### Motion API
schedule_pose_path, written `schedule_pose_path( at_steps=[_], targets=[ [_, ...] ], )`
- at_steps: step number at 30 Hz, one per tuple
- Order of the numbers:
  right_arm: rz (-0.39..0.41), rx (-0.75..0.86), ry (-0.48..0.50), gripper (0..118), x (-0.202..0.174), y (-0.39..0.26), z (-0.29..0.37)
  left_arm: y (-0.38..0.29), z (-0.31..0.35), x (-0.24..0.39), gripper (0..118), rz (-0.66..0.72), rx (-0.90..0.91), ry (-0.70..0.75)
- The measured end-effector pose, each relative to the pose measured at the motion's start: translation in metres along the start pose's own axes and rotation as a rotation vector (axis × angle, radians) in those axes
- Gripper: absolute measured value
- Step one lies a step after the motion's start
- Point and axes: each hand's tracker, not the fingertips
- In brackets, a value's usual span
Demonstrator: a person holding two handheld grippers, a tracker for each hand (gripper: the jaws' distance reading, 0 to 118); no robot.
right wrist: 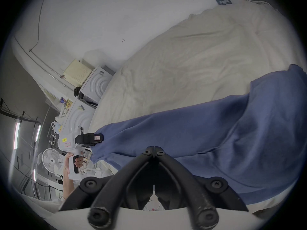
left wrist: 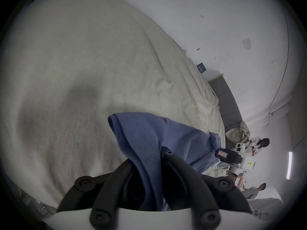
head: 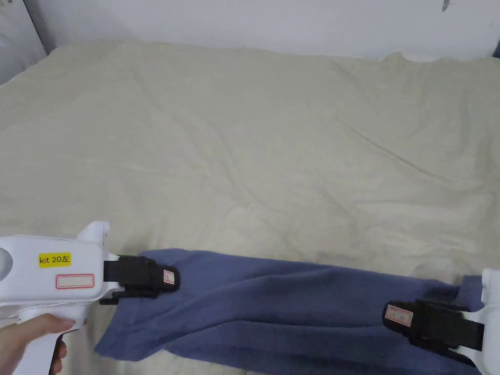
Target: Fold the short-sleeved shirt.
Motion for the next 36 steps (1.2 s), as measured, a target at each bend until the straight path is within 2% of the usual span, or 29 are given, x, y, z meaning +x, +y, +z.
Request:
schedule_pose_path(
  at_steps=[8,14,18,23,24,25,26,27,28,29,33,36],
  targets=[
    [-0.024,0.092,-0.033,0,0.033,0.006,0.043,-0.011,-0.004,0.094,12,-0.115,0.044,-0.04],
    [-0.068,0.169,-0.031,0,0.061,0.01,0.075,-0.02,-0.081,0.18,12,-0.247,-0.11,-0.124],
    [-0.091,0.205,-0.032,0,0.074,0.006,0.09,-0.026,-0.155,0.214,12,-0.307,-0.229,-0.092],
    [-0.123,0.222,-0.037,0,0.083,0.0,0.099,-0.036,-0.213,0.231,12,-0.389,-0.336,-0.044],
    [-0.126,0.219,-0.041,0,0.083,-0.001,0.1,-0.04,-0.217,0.232,16,-0.416,-0.343,-0.049],
    [-0.126,0.215,-0.045,0,0.083,-0.002,0.102,-0.041,-0.218,0.231,26,-0.448,-0.347,-0.06],
    [-0.115,0.212,-0.049,0,0.092,0.002,0.102,-0.042,-0.218,0.232,47,-0.471,-0.361,-0.072],
    [-0.104,0.207,-0.055,0,0.092,0.002,0.102,-0.042,-0.216,0.234,86,-0.47,-0.356,-0.07],
    [-0.098,0.203,-0.063,0,0.093,0.001,0.102,-0.042,-0.211,0.237,111,-0.482,-0.353,-0.075],
    [-0.092,0.2,-0.073,0,0.093,0.001,0.102,-0.04,-0.205,0.239,118,-0.497,-0.332,-0.085],
    [-0.105,0.197,-0.077,0,0.092,0.0,0.101,-0.026,-0.168,0.24,117,-0.506,-0.194,-0.152],
    [-0.091,0.202,-0.076,0,0.085,-0.003,0.102,-0.023,-0.147,0.23,117,-0.468,-0.181,-0.11]
  ],
)
